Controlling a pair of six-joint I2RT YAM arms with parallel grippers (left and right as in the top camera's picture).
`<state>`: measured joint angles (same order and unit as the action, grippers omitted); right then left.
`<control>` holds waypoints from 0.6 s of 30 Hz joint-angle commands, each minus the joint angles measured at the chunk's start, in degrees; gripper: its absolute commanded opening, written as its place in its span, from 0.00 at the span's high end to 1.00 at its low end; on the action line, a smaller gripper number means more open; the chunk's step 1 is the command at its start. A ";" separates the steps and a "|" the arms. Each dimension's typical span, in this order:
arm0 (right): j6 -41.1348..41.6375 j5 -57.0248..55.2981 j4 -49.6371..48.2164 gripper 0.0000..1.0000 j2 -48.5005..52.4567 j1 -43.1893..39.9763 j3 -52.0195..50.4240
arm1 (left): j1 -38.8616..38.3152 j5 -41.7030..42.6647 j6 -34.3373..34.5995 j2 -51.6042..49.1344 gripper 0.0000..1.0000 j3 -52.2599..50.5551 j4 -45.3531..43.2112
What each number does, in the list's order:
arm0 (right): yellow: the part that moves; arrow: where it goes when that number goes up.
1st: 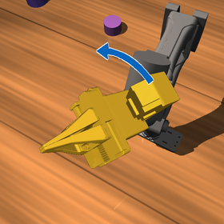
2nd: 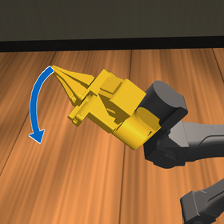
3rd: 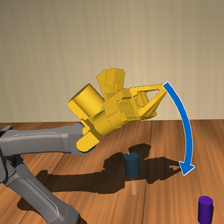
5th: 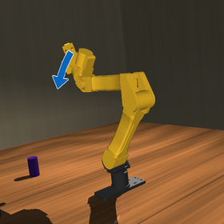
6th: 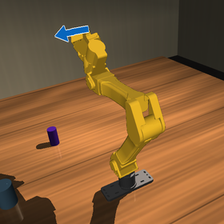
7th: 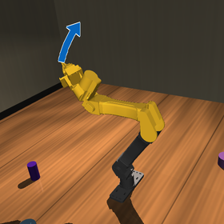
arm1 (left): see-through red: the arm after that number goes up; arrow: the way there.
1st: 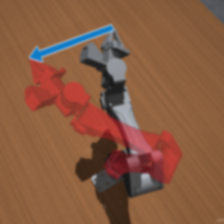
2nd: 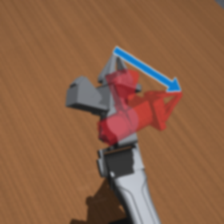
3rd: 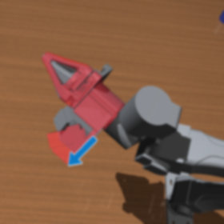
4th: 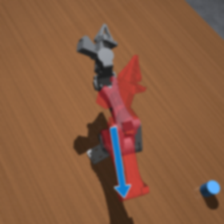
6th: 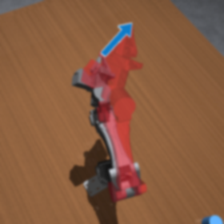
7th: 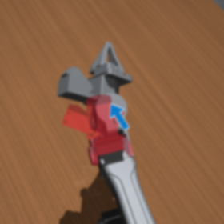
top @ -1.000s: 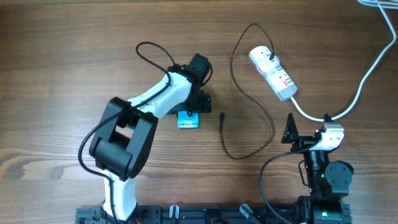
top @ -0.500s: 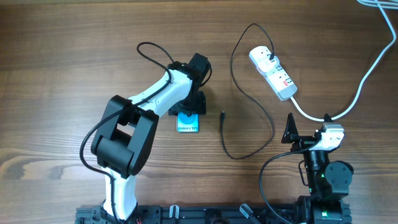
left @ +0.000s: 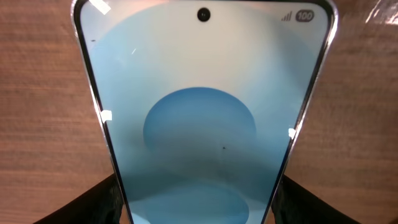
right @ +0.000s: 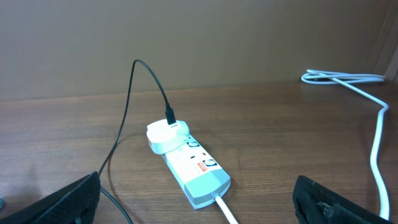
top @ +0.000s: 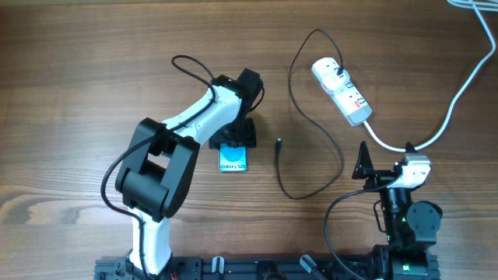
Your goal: Plug charger to phone and switch on socket
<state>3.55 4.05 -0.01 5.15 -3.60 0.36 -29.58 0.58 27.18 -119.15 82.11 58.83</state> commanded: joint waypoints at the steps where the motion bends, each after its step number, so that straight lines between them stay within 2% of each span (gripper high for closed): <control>1: -0.46 0.48 -0.15 0.00 -0.09 -0.24 -0.07 | 0.48 5.01 0.94 1.97 0.29 0.90 1.25; 5: -0.48 0.46 -0.15 0.00 -0.09 -0.24 -0.07 | 1.97 14.86 0.92 2.21 0.28 0.90 1.66; 9: -0.48 0.48 -0.15 0.00 -0.09 -0.24 -0.07 | 6.75 33.16 0.22 2.27 0.29 0.90 1.64; 12: -0.48 0.48 -0.15 0.00 -0.09 -0.24 -0.07 | 10.19 37.40 0.09 2.27 0.29 0.90 1.46; 18: -0.46 0.48 -0.15 0.00 -0.09 -0.24 -0.07 | 14.19 56.96 0.07 2.27 0.28 0.90 -0.02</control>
<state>3.55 4.05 -0.01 5.15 -3.60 0.36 -16.67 42.54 27.35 -119.04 82.11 59.59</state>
